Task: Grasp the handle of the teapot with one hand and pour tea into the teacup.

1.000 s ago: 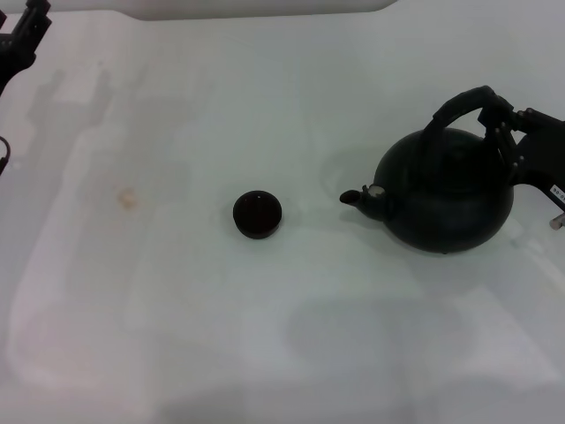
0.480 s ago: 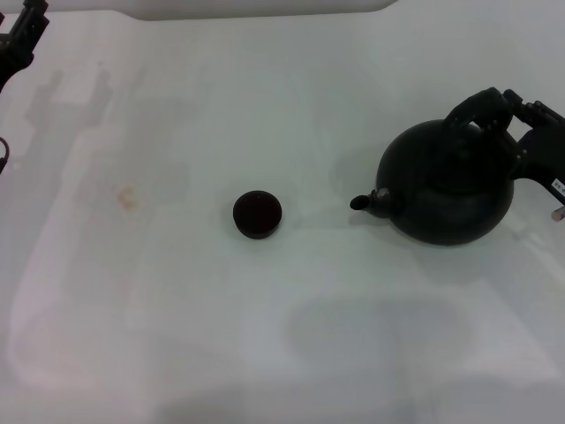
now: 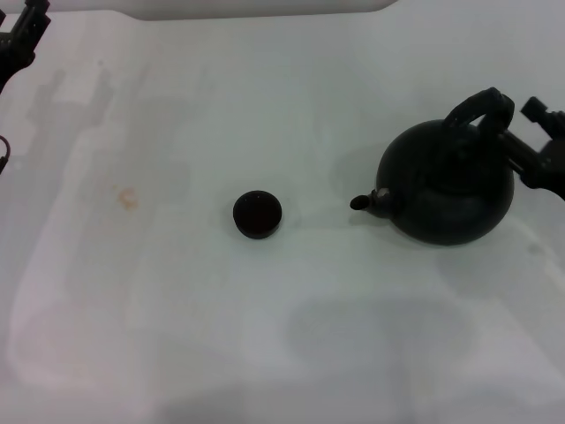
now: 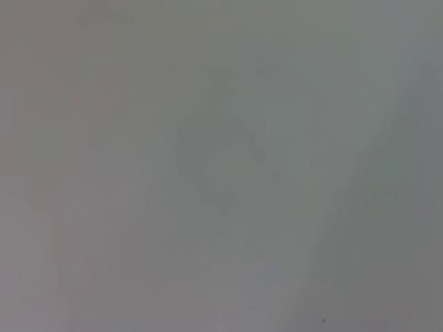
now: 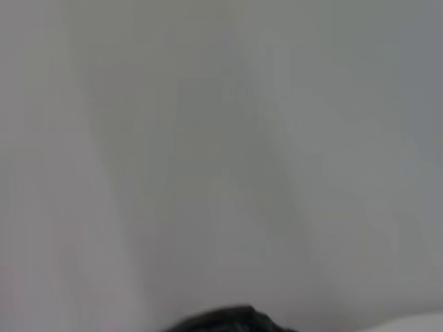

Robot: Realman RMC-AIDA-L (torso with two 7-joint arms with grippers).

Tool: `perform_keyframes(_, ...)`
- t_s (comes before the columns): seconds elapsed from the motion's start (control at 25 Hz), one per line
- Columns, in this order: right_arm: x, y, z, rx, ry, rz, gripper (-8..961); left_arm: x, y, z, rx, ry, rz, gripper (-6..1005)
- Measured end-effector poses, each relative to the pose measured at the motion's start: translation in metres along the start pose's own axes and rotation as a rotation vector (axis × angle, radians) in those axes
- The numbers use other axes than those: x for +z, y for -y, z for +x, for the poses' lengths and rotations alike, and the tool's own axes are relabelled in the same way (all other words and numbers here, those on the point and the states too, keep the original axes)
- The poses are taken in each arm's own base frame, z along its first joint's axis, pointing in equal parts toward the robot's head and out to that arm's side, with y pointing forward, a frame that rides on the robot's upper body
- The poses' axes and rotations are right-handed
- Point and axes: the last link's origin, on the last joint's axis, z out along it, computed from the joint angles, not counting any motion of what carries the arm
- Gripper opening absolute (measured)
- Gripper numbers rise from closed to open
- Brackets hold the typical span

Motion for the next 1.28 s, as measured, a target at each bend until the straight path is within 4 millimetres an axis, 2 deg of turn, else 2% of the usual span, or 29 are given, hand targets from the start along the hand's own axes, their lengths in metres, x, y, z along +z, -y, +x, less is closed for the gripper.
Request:
perform_keyframes(0.08, -0.016, -0.003, -0.001, 0.019, 0.035, -0.008, 803, 0.0, 0.0, 0.0, -0.001, 0.0, 0.0, 758)
perform_keyframes(0.24, -0.031, 0.002, 0.002, 0.022, 0.044, 0.044, 882, 0.0, 0.001, 0.0, -0.002, 0.0, 0.0, 758)
perform_keyframes(0.4, -0.038, 0.015, -0.002, -0.002, 0.084, 0.143, 881, -0.001, 0.0, 0.0, -0.003, 0.001, 0.0, 758)
perform_keyframes(0.64, -0.026, 0.024, -0.017, -0.081, 0.158, 0.204, 879, 0.001, -0.001, -0.001, 0.006, 0.004, -0.002, 758)
perform_keyframes(0.68, -0.01, 0.023, -0.028, -0.225, 0.197, 0.206, 879, 0.001, -0.001, -0.002, 0.011, 0.005, -0.003, 758)
perform_keyframes(0.84, 0.003, 0.027, -0.037, -0.364, 0.207, 0.248, 877, 0.001, -0.003, -0.003, 0.038, 0.009, -0.01, 758)
perform_keyframes(1.0, 0.003, 0.036, -0.042, -0.368, 0.221, 0.323, 876, 0.001, -0.008, -0.005, 0.088, 0.021, -0.031, 758)
perform_keyframes(1.28, 0.001, 0.038, -0.04, -0.359, 0.212, 0.334, 876, 0.001, -0.006, -0.007, 0.097, 0.03, -0.024, 758)
